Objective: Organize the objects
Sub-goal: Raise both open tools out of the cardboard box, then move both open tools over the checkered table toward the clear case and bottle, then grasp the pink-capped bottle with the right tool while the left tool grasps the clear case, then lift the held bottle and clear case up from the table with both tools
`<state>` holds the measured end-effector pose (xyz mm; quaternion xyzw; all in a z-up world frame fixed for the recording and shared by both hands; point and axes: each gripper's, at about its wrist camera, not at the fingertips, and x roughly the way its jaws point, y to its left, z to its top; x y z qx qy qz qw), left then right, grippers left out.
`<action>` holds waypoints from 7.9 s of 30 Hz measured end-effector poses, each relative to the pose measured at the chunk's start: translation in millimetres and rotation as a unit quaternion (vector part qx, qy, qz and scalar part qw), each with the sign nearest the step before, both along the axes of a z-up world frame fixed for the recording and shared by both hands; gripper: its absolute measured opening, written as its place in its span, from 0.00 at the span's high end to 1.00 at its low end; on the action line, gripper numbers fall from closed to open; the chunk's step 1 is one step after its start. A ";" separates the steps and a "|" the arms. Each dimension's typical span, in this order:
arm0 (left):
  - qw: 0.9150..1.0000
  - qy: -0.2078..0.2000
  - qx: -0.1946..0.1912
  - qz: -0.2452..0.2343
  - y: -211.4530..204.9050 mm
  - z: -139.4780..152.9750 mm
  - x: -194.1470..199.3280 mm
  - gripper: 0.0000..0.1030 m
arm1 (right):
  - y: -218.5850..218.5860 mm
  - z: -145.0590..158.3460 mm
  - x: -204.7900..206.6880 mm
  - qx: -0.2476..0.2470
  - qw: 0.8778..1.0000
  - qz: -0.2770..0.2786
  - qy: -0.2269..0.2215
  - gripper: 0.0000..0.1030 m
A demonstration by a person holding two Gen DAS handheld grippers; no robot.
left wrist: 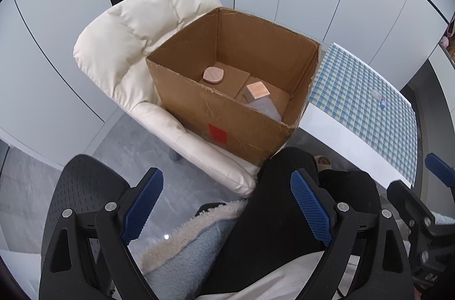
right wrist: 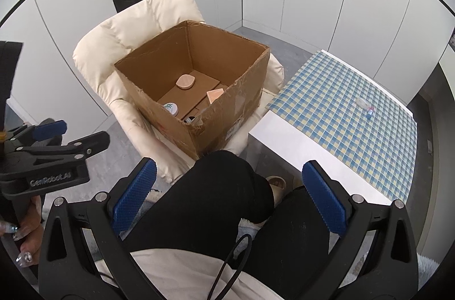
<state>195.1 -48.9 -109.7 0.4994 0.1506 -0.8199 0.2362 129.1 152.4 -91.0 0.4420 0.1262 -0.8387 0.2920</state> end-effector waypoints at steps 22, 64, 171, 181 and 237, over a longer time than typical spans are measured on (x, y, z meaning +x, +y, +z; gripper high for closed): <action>1.000 -0.002 0.011 -0.008 14.6 -7.3 4.0 0.11 | 27.9 -16.6 17.7 -0.007 1.000 -0.016 -0.017 0.00; 0.979 -0.004 0.011 -0.205 147.2 -17.6 -97.4 0.11 | 196.2 -38.5 -5.7 0.002 0.964 -0.264 -0.040 0.00; 0.974 -0.099 0.035 -0.199 317.1 -291.7 -599.2 0.11 | 359.5 -297.2 -477.8 0.002 0.944 -0.327 -0.048 0.42; 0.971 -0.060 -0.025 -0.229 339.0 -278.0 -601.1 0.44 | 344.4 -300.1 -491.8 0.025 0.928 -0.364 -0.067 0.42; 0.969 0.063 -0.068 -0.229 275.2 118.1 -482.8 0.43 | 275.9 106.3 -379.1 0.022 0.948 -0.313 0.057 0.42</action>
